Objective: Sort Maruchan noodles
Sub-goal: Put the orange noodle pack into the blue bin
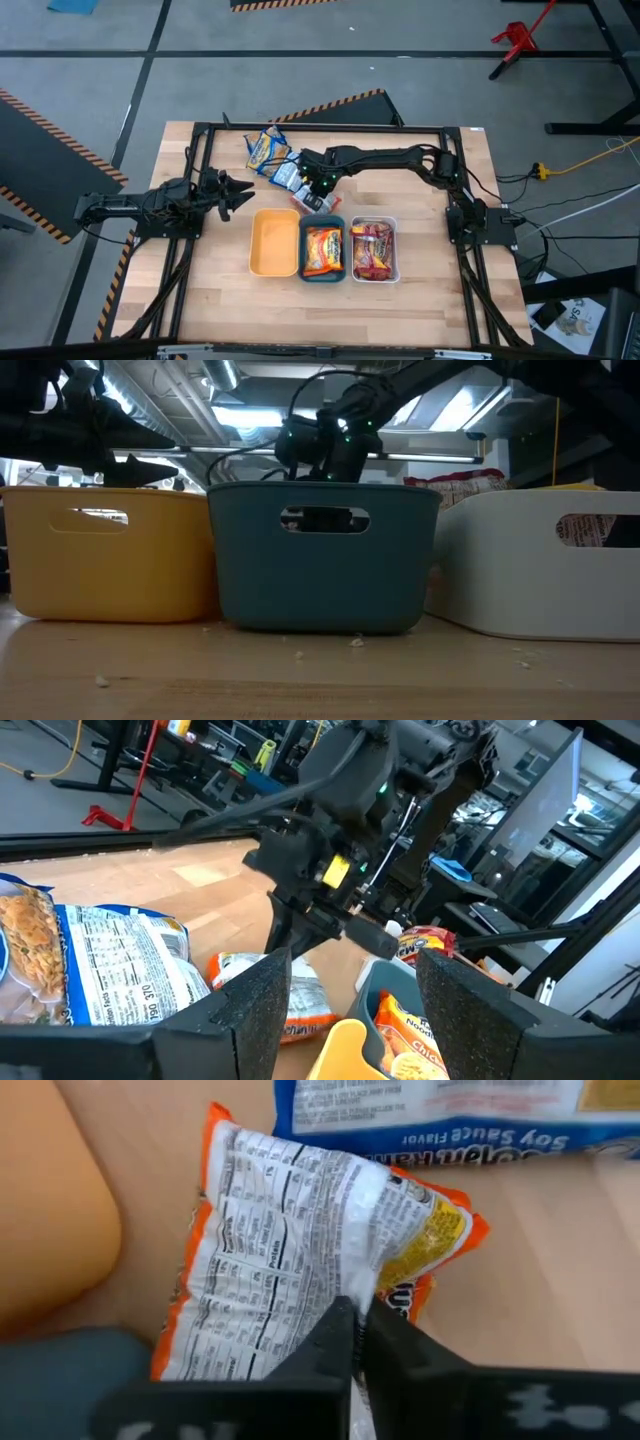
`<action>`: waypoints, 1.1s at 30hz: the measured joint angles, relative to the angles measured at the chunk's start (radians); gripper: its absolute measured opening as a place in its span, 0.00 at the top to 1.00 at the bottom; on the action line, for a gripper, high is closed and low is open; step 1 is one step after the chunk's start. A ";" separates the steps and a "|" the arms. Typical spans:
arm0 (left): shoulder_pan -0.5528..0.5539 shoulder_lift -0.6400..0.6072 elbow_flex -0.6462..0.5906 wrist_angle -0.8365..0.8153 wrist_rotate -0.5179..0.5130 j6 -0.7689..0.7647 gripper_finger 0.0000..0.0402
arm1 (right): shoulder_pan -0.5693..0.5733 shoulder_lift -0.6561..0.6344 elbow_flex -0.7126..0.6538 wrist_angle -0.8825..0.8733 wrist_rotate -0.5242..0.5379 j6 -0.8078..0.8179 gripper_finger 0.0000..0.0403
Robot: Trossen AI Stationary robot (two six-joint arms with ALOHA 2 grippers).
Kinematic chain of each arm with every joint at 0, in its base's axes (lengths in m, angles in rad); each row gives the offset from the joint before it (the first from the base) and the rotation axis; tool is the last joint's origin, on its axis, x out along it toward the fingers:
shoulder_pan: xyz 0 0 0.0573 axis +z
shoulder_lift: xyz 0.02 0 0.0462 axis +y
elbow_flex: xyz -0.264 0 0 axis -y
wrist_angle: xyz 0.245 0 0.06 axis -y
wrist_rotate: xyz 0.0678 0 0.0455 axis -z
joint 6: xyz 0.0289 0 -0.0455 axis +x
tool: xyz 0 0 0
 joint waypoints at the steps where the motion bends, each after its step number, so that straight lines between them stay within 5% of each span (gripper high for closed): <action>1: 0.000 0.000 0.000 0.000 0.000 0.000 0.47 | 0.000 -0.001 0.017 -0.005 0.003 0.000 0.99; 16: 0.000 0.000 0.000 0.000 0.008 0.007 0.47 | 0.014 -0.010 0.254 -0.291 0.021 -0.091 0.95; 22: 0.000 0.000 0.000 -0.002 0.035 0.007 0.47 | 0.021 -0.010 0.190 -0.403 0.021 -0.182 0.63; 29: 0.000 0.000 0.000 -0.003 0.035 0.027 0.47 | 0.036 -0.010 0.030 -0.289 0.091 -0.265 0.14; 33: 0.000 0.000 0.000 -0.004 0.035 0.027 0.47 | 0.032 -0.010 -0.047 -0.189 0.159 -0.270 0.03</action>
